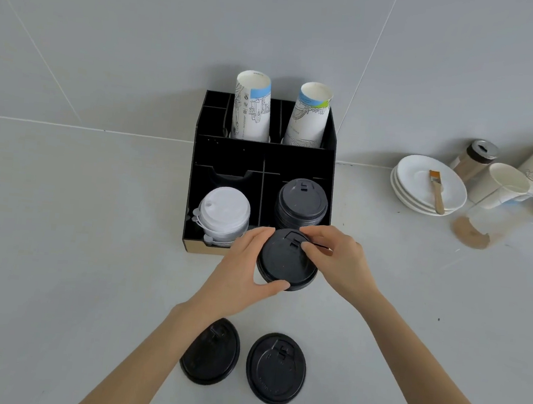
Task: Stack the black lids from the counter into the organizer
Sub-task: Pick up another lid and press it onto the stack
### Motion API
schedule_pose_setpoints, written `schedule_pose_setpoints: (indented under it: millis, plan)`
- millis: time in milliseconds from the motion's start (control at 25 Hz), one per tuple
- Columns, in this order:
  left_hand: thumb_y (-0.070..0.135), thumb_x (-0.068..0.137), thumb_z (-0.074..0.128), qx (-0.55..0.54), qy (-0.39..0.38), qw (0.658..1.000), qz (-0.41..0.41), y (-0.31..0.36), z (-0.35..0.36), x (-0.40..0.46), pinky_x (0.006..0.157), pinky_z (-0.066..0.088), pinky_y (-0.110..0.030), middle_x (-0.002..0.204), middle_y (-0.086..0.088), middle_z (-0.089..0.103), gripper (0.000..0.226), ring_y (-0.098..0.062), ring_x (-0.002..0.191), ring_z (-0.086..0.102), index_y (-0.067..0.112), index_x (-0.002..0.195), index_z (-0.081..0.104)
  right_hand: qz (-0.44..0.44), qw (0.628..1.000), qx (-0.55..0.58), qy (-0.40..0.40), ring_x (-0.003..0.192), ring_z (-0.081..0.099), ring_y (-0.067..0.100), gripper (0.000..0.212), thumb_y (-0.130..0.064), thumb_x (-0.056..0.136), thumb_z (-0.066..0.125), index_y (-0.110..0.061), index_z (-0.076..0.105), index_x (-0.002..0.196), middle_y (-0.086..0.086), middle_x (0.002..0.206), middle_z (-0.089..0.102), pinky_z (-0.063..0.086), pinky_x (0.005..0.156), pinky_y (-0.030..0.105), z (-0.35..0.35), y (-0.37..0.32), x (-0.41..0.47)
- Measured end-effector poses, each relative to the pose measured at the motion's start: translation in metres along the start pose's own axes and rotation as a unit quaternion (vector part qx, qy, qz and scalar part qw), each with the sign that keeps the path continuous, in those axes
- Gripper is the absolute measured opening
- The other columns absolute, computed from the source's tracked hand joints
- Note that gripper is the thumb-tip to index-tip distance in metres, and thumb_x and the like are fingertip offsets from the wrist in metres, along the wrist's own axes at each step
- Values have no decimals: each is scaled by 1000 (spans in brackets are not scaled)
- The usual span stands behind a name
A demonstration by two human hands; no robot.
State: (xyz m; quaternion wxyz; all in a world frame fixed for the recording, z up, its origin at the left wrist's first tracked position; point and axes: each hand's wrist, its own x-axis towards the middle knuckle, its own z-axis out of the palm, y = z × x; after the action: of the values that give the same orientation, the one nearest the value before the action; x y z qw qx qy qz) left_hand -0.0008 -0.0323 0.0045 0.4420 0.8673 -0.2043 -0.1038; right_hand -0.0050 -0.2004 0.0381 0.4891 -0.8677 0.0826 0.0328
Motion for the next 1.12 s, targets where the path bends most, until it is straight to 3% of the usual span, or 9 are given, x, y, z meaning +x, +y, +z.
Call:
schedule_pose_setpoints:
  millis: [80, 240, 360, 480, 560, 760, 1040, 1120]
  plan:
    - [33, 74, 69, 3, 14, 1000, -2, 3, 0, 10, 108, 30, -26, 140, 5, 32, 74, -2, 122, 28, 21, 134, 27, -3, 1000, 5, -2, 98, 52, 6, 29, -10, 86, 55, -15, 58, 114, 1, 109, 62, 41, 90, 15, -6, 0, 5]
    - [34, 74, 68, 20, 31, 999, -8, 9, -1, 32, 106, 32, -26, 140, 0, 35, 73, -12, 125, 32, 19, 133, 29, -2, 1000, 17, 2, 104, 54, 9, 34, -11, 85, 55, -17, 54, 119, -1, 115, 60, 44, 81, 6, -15, 2, 17]
    - [35, 73, 69, 41, 50, 998, -21, 15, -1, 54, 102, 29, -25, 140, -2, 36, 74, -17, 126, 33, 16, 133, 29, -2, 1000, 19, 19, 112, 55, 18, 35, -12, 85, 55, -19, 53, 120, 1, 123, 59, 42, 90, 19, -22, 3, 33]
    - [36, 73, 69, 52, 78, 995, -44, 18, 1, 74, 104, 33, -34, 140, -5, 36, 75, -22, 126, 33, 13, 133, 29, -15, 1000, 0, 20, 114, 54, 22, 35, -12, 86, 54, -20, 53, 120, 3, 127, 57, 42, 92, 23, -27, 2, 52]
    - [35, 73, 69, 63, 88, 993, -57, 18, 3, 85, 104, 34, -37, 140, -6, 35, 75, -24, 126, 33, 13, 133, 29, -21, 1000, -15, 7, 115, 54, 24, 35, -11, 87, 53, -18, 52, 121, 4, 128, 56, 41, 93, 22, -29, 3, 65]
    - [34, 73, 69, 64, 110, 989, -79, 12, 14, 103, 104, 31, -33, 139, -8, 36, 75, -24, 126, 32, 11, 132, 30, -28, 999, -42, -3, 116, 52, 23, 36, -7, 87, 50, -13, 50, 122, 6, 129, 55, 30, 83, 4, -29, 7, 91]
    - [38, 75, 66, 80, 127, 983, -102, 6, 27, 112, 106, 27, -33, 140, -10, 34, 77, -26, 127, 30, 8, 133, 27, -75, 989, -128, -15, 118, 49, 26, 37, 0, 88, 43, -6, 47, 124, 12, 131, 53, 23, 85, 2, -22, 13, 105]
    - [38, 74, 67, 85, 133, 982, -100, 6, 29, 112, 106, 27, -34, 139, -11, 36, 77, -26, 127, 31, 8, 133, 28, -85, 985, -152, -16, 119, 48, 26, 38, 2, 88, 41, -4, 46, 124, 12, 132, 52, 28, 88, 7, -21, 14, 105]
